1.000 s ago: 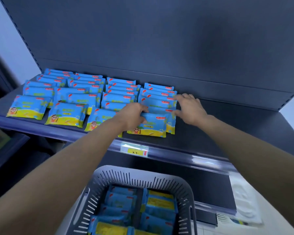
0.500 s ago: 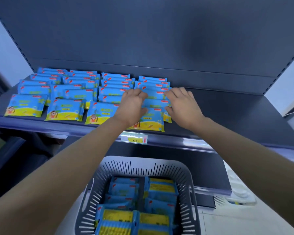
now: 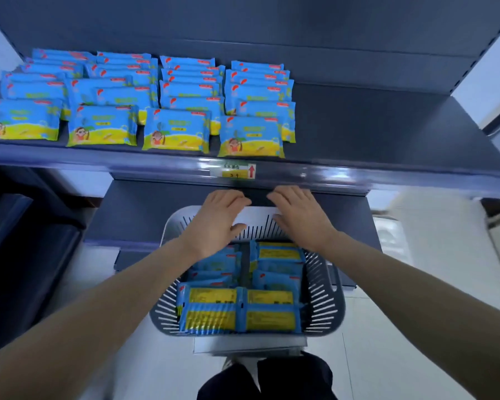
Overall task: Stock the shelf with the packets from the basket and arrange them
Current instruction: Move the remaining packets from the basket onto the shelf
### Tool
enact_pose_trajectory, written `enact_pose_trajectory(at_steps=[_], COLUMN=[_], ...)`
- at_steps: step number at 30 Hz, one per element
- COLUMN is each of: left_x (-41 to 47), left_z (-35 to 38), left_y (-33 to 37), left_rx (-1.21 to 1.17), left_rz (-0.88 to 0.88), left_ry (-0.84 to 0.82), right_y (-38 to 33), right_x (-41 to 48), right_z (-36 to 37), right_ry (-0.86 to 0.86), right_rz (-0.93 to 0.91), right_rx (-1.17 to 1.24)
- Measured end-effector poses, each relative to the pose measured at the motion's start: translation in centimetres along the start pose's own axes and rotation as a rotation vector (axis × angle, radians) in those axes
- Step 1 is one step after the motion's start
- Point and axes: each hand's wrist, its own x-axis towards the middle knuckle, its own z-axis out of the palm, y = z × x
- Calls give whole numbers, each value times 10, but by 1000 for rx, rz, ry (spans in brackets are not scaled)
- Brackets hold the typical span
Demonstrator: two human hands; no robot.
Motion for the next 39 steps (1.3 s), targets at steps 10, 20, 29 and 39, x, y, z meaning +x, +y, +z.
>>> enact_pose_trajectory(at_steps=[10,20,29,39], left_x=[-63,-86,-85,-60], left_z=[54,78,86,100], left_y=[-13,-8,-10,-23], left_rx=[-60,-123,-147,39], left_rz=[-148,-240,-258,-206], left_ry=[-524,-782,-825,-659], right_y=[-21,-40,-38,-3], right_x=[-46,-52,-54,-41], right_z=[84,96,107,123], right_ry=[-546,-813,-877,-728], right_rz=[-12,17,140,230], right_rx=[40,115,151,-111])
